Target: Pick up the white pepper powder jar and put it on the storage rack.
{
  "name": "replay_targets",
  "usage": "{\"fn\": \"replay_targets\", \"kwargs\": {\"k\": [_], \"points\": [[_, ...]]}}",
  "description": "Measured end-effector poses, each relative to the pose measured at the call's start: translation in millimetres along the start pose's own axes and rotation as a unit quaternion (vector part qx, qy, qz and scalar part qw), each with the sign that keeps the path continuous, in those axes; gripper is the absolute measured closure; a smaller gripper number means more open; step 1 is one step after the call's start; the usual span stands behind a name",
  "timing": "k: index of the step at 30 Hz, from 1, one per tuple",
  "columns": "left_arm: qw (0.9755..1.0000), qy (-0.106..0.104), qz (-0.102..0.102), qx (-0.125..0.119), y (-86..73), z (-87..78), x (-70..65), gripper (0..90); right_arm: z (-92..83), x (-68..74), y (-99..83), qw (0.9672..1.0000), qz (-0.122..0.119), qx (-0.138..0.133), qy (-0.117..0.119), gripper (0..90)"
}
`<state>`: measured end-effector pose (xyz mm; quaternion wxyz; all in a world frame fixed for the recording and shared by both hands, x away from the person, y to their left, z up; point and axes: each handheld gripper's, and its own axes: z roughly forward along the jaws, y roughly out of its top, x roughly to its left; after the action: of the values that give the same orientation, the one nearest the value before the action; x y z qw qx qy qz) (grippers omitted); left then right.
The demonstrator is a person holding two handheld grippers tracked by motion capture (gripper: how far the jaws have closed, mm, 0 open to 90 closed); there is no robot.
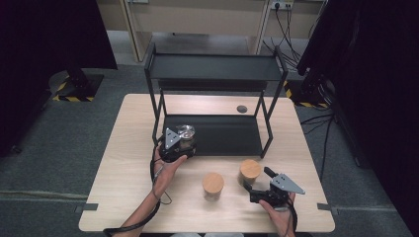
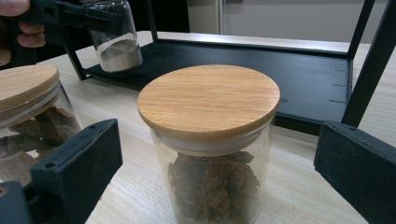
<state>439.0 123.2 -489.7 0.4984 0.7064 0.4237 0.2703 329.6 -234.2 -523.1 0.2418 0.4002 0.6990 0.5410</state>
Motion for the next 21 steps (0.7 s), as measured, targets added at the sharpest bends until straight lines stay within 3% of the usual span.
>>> {"fn": "replay_targets", "kwargs": {"k": [21], "points": [[0.9998,0.019,-0.001,0.001,6.4,16.3,2.8,31.4,0.0,0.2,0.0,1.0000,-0.001,0.000,0.000,1.4]]}}
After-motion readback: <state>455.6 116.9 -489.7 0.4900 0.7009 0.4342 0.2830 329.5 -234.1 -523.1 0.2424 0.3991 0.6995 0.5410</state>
